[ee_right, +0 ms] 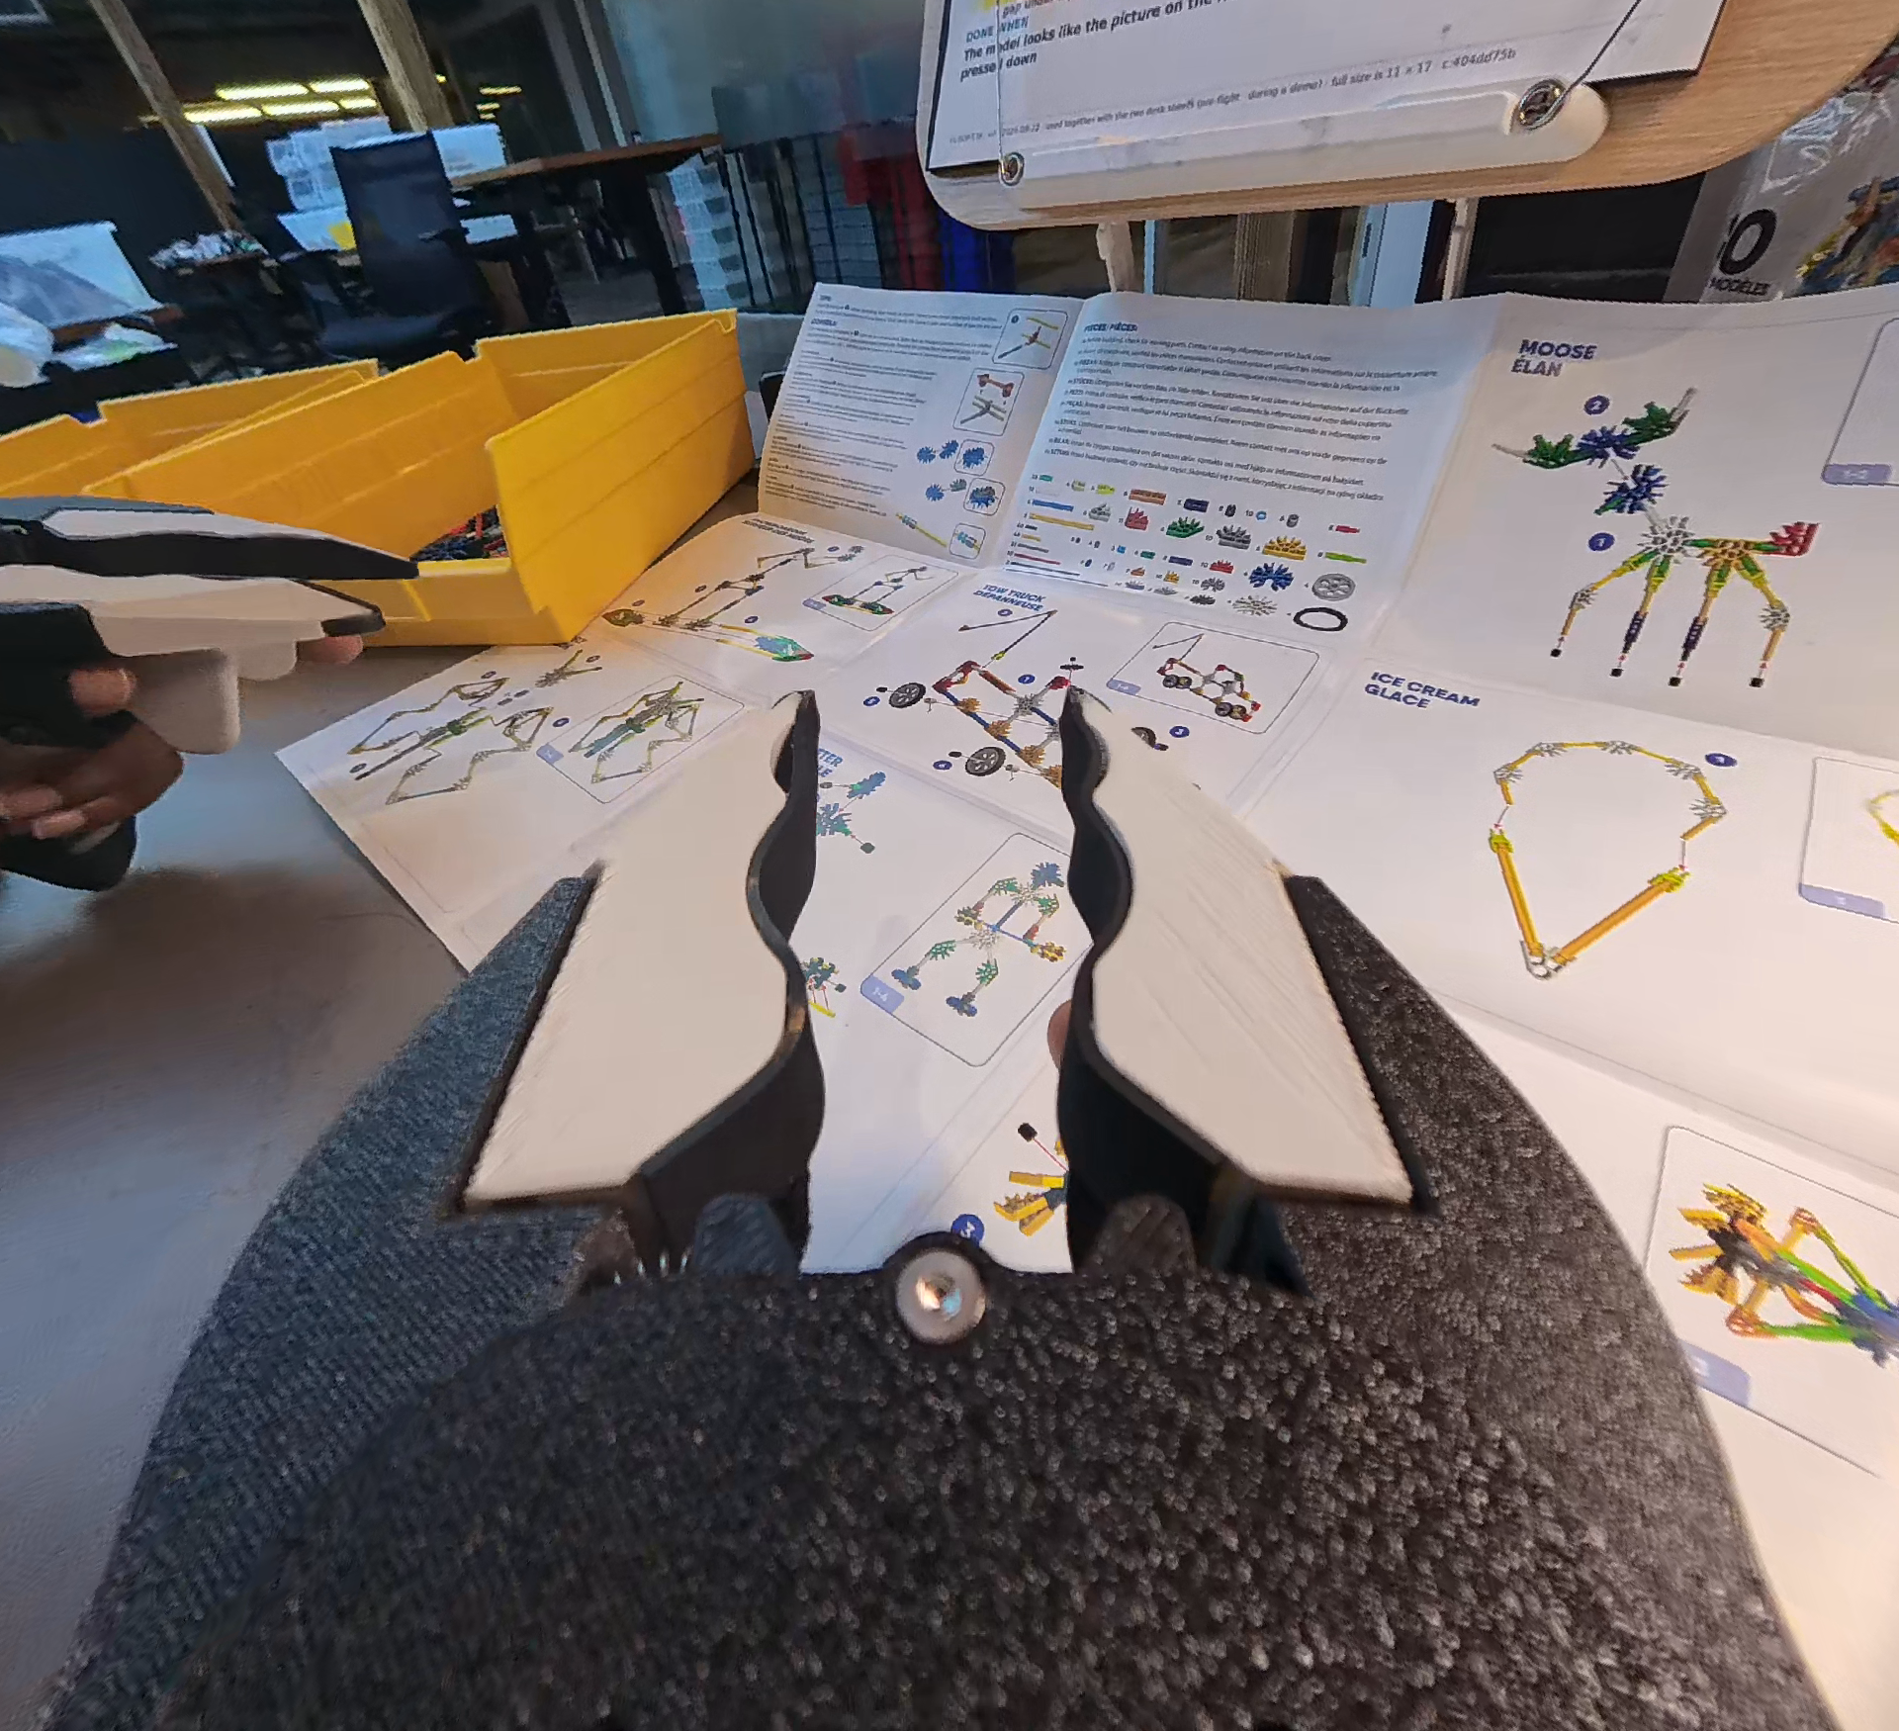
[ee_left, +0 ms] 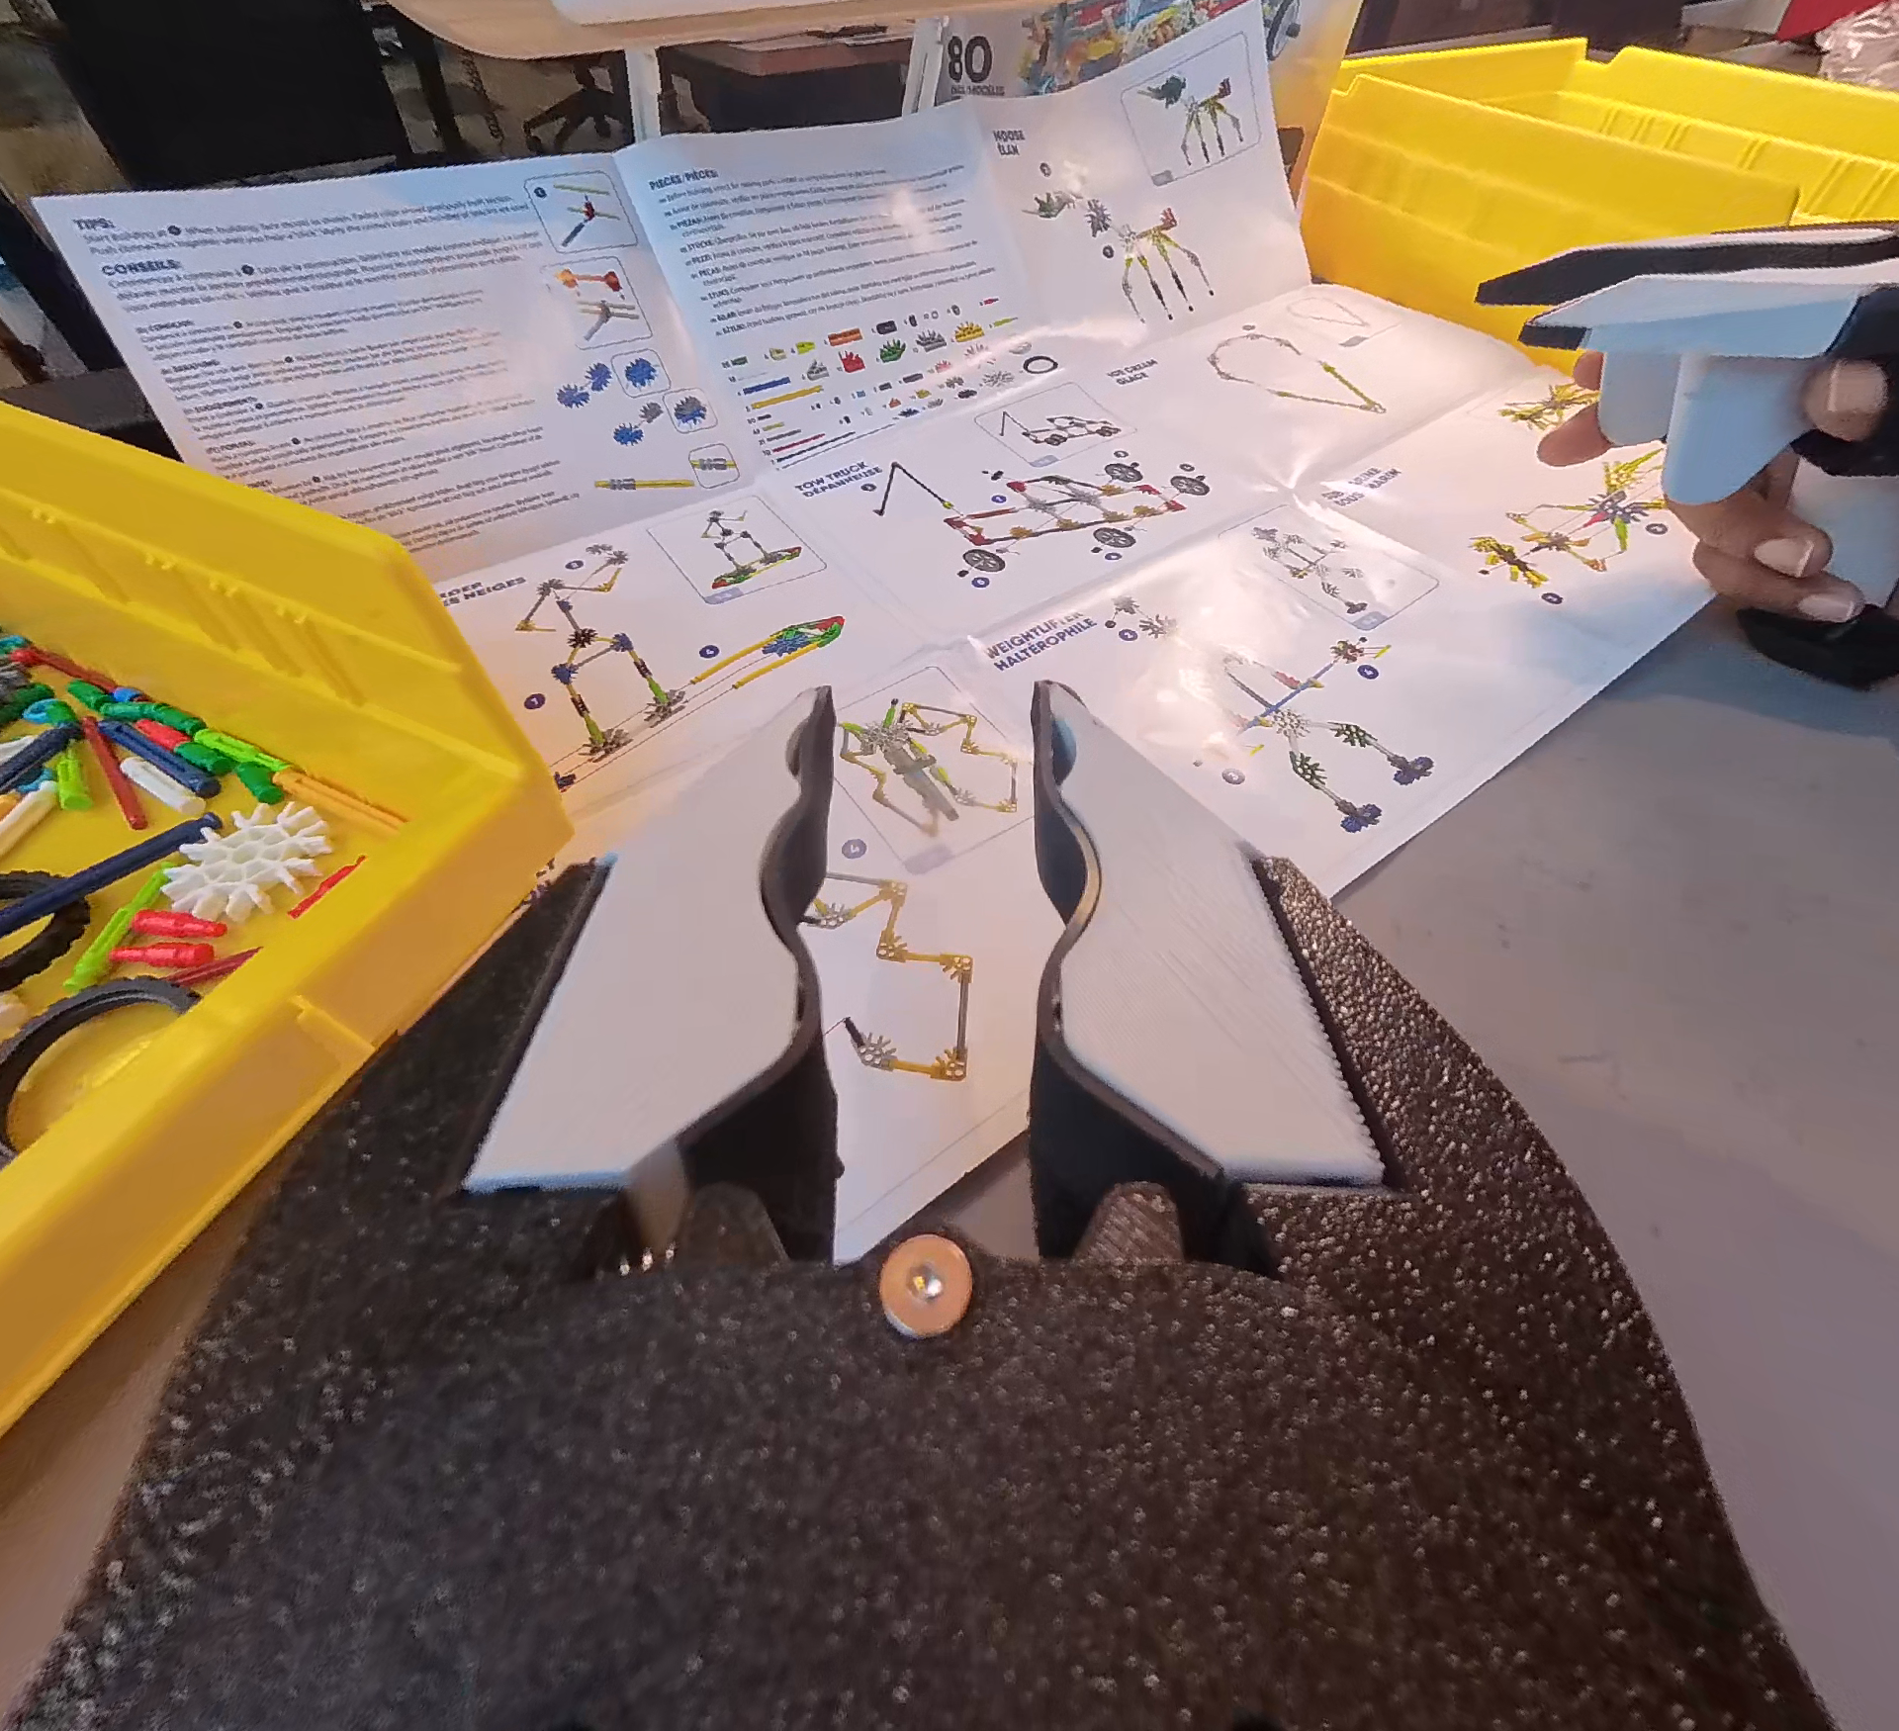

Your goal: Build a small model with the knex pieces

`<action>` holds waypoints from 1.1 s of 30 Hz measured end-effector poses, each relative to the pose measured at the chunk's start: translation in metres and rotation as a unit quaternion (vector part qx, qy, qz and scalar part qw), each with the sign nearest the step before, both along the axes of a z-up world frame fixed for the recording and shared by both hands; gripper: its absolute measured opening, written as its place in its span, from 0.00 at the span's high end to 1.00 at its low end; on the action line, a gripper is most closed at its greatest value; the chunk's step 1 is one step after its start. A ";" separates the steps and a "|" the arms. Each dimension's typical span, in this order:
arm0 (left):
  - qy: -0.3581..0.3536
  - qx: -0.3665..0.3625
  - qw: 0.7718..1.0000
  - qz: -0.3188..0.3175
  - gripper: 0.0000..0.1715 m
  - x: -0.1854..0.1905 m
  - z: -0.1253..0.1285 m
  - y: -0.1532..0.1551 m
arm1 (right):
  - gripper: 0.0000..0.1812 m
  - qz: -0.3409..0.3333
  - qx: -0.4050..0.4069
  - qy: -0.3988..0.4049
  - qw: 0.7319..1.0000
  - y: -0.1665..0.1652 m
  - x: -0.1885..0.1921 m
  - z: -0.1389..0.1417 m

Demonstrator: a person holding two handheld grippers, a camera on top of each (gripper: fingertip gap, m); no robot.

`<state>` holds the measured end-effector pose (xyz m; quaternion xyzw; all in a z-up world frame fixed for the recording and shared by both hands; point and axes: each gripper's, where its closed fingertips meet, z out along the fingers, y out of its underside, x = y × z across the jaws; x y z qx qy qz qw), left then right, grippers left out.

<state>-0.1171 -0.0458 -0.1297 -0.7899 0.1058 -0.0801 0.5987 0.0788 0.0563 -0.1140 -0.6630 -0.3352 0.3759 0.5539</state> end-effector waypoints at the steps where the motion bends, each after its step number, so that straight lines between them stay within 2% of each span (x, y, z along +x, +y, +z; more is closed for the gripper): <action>1: -0.001 0.002 1.000 0.001 0.79 -0.001 0.001 0.000 | 0.75 0.001 -0.001 -0.001 1.000 0.000 0.000 -0.001; 12: -0.006 0.007 1.000 0.000 0.79 0.000 0.006 -0.003 | 0.81 0.001 -0.008 -0.002 1.000 0.001 -0.006 0.000; 18: -0.012 0.005 1.000 0.003 0.79 -0.002 0.006 -0.003 | 0.85 0.005 0.014 -0.001 1.000 0.005 -0.022 0.019; 24: -0.016 0.006 1.000 -0.004 0.80 0.001 0.007 -0.004 | 0.87 0.002 0.057 -0.046 0.997 0.035 -0.047 0.042; 27: -0.012 0.009 1.000 -0.004 0.80 0.001 0.008 -0.005 | 0.87 0.004 0.074 -0.074 0.995 0.054 -0.063 0.045; 31: -0.014 0.009 1.000 0.001 0.81 -0.003 0.008 -0.005 | 0.87 0.004 0.063 -0.095 0.993 0.082 -0.080 0.035; 33: -0.016 0.008 1.000 0.004 0.81 -0.005 0.007 -0.004 | 0.87 0.009 0.049 -0.117 0.992 0.096 -0.087 0.020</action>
